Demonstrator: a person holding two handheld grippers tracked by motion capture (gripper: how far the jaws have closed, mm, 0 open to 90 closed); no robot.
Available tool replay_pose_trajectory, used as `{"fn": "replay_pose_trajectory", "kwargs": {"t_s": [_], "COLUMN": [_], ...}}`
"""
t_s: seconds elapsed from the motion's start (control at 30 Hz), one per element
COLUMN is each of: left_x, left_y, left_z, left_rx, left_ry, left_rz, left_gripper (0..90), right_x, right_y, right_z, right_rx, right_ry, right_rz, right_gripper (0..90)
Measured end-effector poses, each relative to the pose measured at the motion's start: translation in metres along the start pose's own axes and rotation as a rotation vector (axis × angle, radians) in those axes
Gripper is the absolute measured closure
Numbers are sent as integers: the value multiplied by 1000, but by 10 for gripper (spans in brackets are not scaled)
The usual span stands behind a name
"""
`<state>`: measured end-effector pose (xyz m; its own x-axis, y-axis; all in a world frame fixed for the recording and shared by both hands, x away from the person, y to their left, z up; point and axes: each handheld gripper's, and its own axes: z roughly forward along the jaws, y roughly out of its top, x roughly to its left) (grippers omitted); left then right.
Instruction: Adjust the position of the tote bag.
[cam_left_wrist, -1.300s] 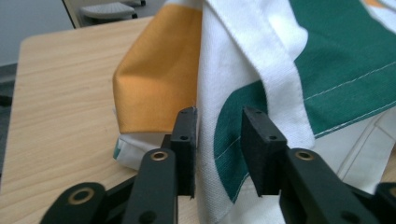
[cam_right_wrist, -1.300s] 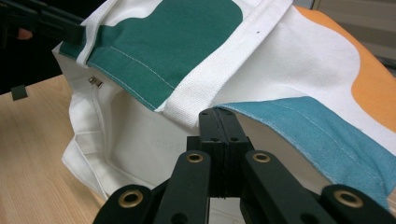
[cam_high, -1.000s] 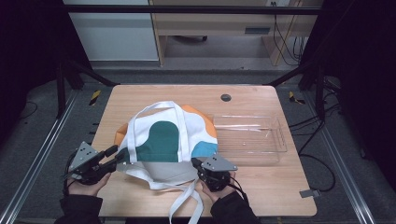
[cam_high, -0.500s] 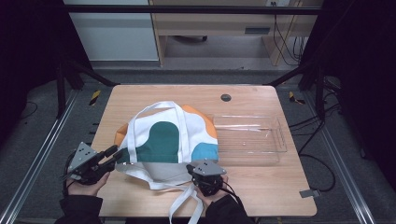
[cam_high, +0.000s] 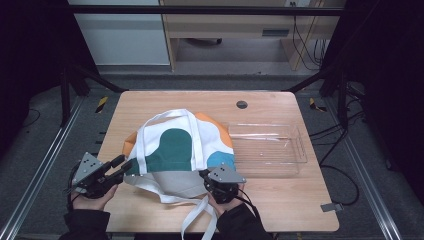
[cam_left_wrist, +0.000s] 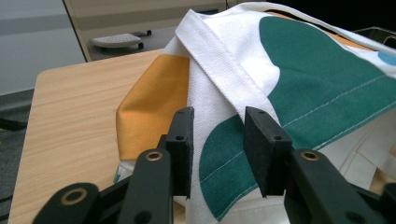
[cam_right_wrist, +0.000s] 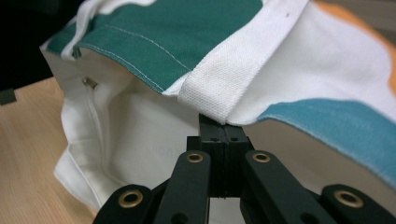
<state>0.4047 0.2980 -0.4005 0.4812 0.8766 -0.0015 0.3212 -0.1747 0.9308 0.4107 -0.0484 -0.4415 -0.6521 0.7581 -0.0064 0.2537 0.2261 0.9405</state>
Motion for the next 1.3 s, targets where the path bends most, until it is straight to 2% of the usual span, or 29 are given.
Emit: {"fn": "replay_pose_trajectory", "kwargs": {"t_s": [0.2,0.37,0.4,0.43,0.5,0.53,0.57,0.67,0.87,1.13,1.3], "left_x": [-7,-17,-20,-22,-26,-32,-32,-43,-63,-77,-78], "left_y": [6,12,14,15,17,20,20,24,33,39,39], "left_z": [-3,-4,-3,-3,-2,0,0,4,17,38,46], "left_rx": [-23,-33,-39,-38,-40,-31,-31,-23,-2,41,57], "left_ry": [-20,-25,-29,-32,-35,-42,-42,-46,-51,-48,-39], "left_rz": [16,47,51,55,68,88,88,120,203,252,257], "left_gripper": [578,527,483,483,422,395,382,344,288,246,254], "right_x": [-3,-4,-5,-5,-5,-5,-5,-5,-6,-7,-7], "right_y": [17,24,26,26,27,27,27,28,30,36,37], "right_z": [-7,-8,-7,-7,-7,-7,-7,-7,-7,-8,-7], "right_rx": [-37,-37,-32,-32,-28,-28,-28,-27,-33,-44,-47], "right_ry": [-2,1,4,4,6,6,6,9,11,10,13], "right_rz": [-16,-15,-14,-14,-15,-13,-13,-8,-5,-6,-9], "right_gripper": [900,900,900,900,900,900,900,900,900,900,900]}}
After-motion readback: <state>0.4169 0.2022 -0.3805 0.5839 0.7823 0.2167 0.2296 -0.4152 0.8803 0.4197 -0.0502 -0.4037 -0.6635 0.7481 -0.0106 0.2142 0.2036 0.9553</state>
